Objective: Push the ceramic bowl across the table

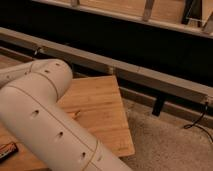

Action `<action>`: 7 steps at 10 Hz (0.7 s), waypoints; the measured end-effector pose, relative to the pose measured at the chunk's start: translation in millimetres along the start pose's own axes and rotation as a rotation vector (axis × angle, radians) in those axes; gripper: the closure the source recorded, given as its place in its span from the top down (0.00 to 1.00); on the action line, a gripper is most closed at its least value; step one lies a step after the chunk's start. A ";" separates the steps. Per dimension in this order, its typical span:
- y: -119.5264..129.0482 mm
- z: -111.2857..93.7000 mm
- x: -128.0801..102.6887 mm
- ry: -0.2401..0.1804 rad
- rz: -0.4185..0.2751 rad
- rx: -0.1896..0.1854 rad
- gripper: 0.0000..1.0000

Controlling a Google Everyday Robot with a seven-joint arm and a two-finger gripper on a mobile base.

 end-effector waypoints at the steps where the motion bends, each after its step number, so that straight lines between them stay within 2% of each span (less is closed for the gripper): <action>1: 4.4 8.4 -6.7 0.019 -0.006 0.010 0.65; 4: -8.5 30.2 -21.9 0.065 0.003 0.034 0.65; 7: -32.3 53.7 -22.5 0.115 0.055 0.013 0.65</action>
